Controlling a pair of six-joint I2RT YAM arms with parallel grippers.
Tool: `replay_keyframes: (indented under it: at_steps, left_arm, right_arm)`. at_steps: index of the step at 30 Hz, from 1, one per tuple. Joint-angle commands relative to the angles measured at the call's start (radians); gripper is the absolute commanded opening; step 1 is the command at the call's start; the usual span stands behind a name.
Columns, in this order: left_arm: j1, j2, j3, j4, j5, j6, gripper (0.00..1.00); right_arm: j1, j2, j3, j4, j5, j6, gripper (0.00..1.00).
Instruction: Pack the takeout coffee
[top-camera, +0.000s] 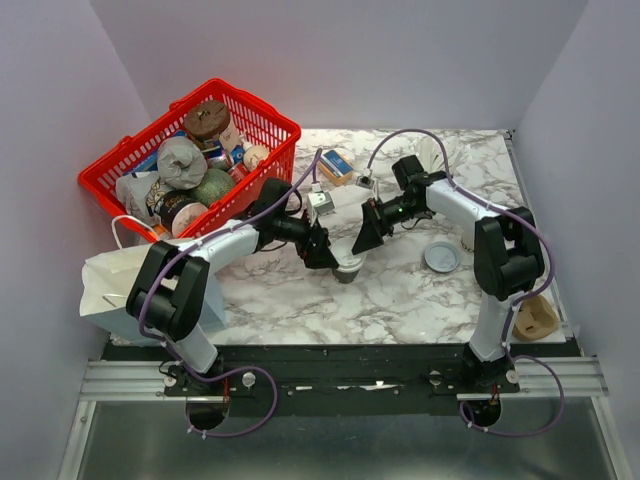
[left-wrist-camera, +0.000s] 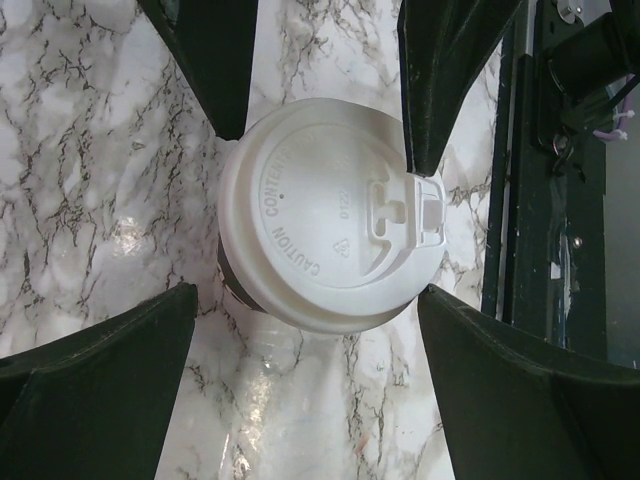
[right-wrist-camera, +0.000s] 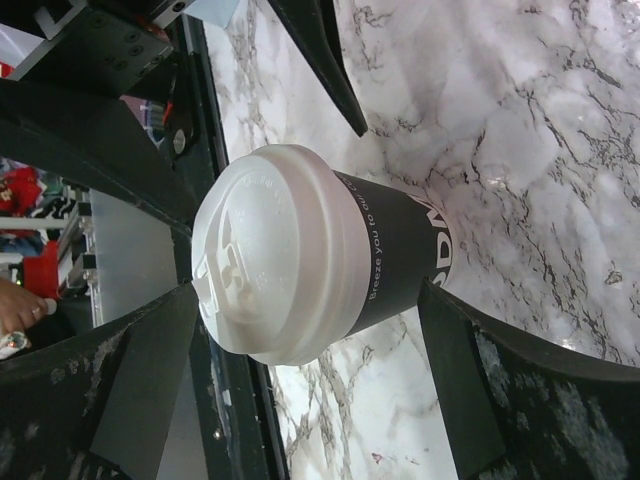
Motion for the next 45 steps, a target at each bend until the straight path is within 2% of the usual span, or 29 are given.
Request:
replay_keyframes:
  at_steps: [1, 8, 12, 19, 24, 26, 30, 35, 36, 40, 45]
  left_arm:
    - [0.005, -0.023, 0.036, -0.009, -0.012, -0.006, 0.98]
    - [0.004, -0.026, 0.054, -0.052, -0.015, 0.003, 0.99]
    - [0.005, -0.027, 0.047, -0.093, -0.029, 0.046, 0.99]
    - [0.014, -0.033, 0.038, -0.164, -0.037, 0.104, 0.98]
    - [0.036, -0.07, 0.038, -0.165, -0.025, 0.079, 0.99]
    - [0.043, -0.085, 0.041, -0.156, -0.009, 0.046, 0.98]
    - [0.059, -0.105, 0.036, -0.093, 0.0, -0.041, 0.99]
    - [0.059, -0.105, 0.015, 0.048, -0.023, -0.173, 0.99]
    - [0.059, -0.102, 0.012, 0.068, -0.035, -0.225, 0.98]
    - [0.056, -0.075, 0.007, 0.148, -0.116, -0.308, 0.99]
    - [0.051, -0.053, -0.004, 0.223, -0.152, -0.376, 0.98]
  right_arm:
    - [-0.004, 0.016, 0.011, 0.03, 0.035, 0.066, 0.99]
    - [-0.005, 0.0, -0.026, 0.031, 0.079, 0.098, 0.93]
    - [-0.007, 0.016, -0.043, 0.041, 0.07, 0.129, 0.82]
    - [-0.005, 0.017, -0.095, 0.097, 0.049, 0.178, 0.72]
    - [-0.005, 0.011, -0.11, 0.146, 0.009, 0.204, 0.7]
    - [-0.005, 0.005, -0.106, 0.165, 0.012, 0.215, 0.71]
    - [-0.005, -0.006, -0.096, 0.163, 0.004, 0.212, 0.84]
    - [-0.005, -0.033, -0.081, 0.134, 0.007, 0.17, 0.93]
    - [-0.005, -0.035, -0.075, 0.12, 0.009, 0.164, 1.0]
    - [-0.007, -0.035, -0.037, 0.099, 0.023, 0.132, 1.0]
    - [-0.027, -0.026, 0.003, 0.065, 0.037, 0.127, 1.0]
